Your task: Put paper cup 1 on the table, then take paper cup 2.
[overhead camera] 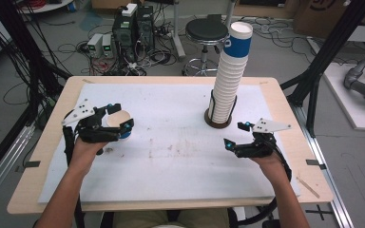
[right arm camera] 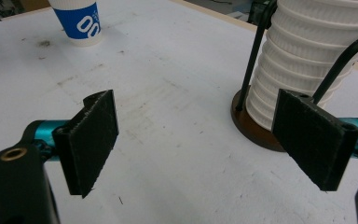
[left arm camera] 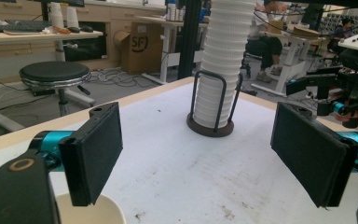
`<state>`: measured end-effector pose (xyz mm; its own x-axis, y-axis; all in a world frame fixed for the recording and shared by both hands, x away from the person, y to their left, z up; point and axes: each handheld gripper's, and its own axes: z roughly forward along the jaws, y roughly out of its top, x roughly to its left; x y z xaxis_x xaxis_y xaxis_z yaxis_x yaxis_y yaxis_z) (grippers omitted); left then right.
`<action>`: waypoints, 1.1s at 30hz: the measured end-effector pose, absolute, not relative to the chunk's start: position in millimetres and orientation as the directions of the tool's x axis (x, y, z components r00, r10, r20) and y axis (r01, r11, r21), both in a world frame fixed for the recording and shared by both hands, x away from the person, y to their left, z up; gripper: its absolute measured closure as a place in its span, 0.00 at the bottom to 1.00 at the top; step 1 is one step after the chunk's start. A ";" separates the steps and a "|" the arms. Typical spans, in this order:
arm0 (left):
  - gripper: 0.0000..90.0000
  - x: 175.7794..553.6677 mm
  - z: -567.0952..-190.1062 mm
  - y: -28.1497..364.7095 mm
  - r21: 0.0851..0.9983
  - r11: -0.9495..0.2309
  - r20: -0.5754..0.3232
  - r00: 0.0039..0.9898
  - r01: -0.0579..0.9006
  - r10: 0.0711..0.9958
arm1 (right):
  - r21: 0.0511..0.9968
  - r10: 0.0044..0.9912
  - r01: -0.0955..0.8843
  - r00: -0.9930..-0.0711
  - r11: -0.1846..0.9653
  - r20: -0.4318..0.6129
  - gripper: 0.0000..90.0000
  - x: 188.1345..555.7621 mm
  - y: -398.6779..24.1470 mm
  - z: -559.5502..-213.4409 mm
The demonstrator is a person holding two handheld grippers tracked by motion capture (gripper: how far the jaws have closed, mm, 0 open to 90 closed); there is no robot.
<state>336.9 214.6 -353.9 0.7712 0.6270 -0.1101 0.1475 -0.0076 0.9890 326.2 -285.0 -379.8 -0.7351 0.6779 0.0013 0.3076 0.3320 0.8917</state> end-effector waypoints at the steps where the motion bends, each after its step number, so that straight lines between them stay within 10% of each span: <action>1: 0.18 336.2 -354.2 214.9 0.989 -0.005 -0.112 0.769 0.147 0.630 | 0.892 0.678 0.306 -0.735 0.332 -0.001 0.17 326.2 -285.2 -379.7; 33: 0.18 372.6 -312.1 142.2 0.995 -0.033 -0.067 0.860 0.097 0.506 | 0.895 0.672 0.307 -0.740 0.324 0.011 0.17 329.6 -285.1 -375.7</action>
<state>372.6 142.2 -312.1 0.8598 0.5061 -0.0672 0.0969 -0.0326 0.9948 329.6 -285.1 -375.7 -0.7405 0.6720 0.0114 0.3073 0.3235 0.8949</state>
